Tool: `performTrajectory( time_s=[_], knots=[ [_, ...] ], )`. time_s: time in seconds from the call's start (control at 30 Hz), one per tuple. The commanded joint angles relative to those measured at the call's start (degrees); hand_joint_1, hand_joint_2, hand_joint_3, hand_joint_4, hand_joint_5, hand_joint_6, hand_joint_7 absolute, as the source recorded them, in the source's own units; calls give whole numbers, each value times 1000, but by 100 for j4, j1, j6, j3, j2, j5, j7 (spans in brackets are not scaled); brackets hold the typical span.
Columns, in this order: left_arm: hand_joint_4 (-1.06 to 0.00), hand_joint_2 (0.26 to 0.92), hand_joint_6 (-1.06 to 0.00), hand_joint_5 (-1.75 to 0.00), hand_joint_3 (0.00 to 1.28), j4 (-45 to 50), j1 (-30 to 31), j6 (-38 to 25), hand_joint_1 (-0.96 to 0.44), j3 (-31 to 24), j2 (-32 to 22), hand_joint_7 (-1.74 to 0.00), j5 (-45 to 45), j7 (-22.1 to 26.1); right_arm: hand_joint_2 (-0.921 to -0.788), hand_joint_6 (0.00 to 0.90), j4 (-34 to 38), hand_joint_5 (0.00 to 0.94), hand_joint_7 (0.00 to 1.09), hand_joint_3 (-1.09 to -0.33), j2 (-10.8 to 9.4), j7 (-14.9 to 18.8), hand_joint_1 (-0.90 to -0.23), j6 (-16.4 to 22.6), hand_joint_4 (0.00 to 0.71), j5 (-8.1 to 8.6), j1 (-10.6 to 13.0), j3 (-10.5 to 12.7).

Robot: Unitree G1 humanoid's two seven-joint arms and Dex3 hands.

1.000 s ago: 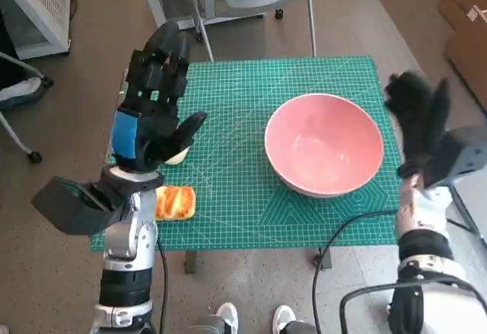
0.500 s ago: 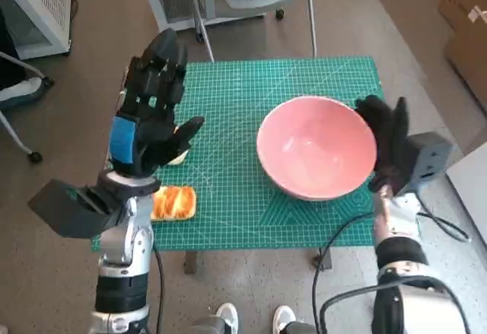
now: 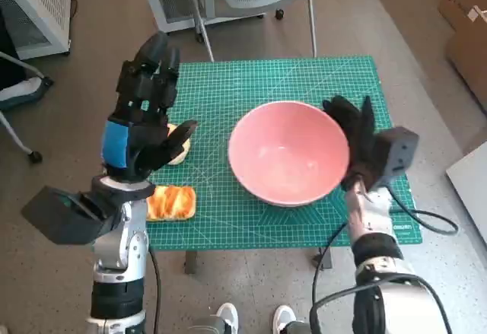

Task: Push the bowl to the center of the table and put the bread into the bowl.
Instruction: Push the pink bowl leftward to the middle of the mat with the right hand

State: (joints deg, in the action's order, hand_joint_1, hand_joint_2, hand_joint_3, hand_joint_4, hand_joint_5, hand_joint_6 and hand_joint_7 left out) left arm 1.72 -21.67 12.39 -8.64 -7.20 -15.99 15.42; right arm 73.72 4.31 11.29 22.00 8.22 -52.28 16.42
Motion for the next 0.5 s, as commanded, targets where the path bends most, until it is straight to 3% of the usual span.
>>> performTrajectory(
  time_s=[0.03,0.3,0.5],
  knots=[
    [-51,921,1,-8,182,104,143,114,-482,-44,-84,-460,156,-80,-921,381,18,0,1,-597,-193,93,-351,-193,273,-8,-104,-43],
    [-56,921,1,-8,204,109,284,284,-522,-58,-84,-441,355,-207,-921,379,53,4,3,-574,-303,103,-367,-217,276,-114,-249,-154],
    [-53,921,1,-5,223,149,360,343,-534,-55,-102,-428,471,-302,-921,385,-28,9,7,-564,-141,154,-363,-103,289,-193,-285,-211]
  ],
)
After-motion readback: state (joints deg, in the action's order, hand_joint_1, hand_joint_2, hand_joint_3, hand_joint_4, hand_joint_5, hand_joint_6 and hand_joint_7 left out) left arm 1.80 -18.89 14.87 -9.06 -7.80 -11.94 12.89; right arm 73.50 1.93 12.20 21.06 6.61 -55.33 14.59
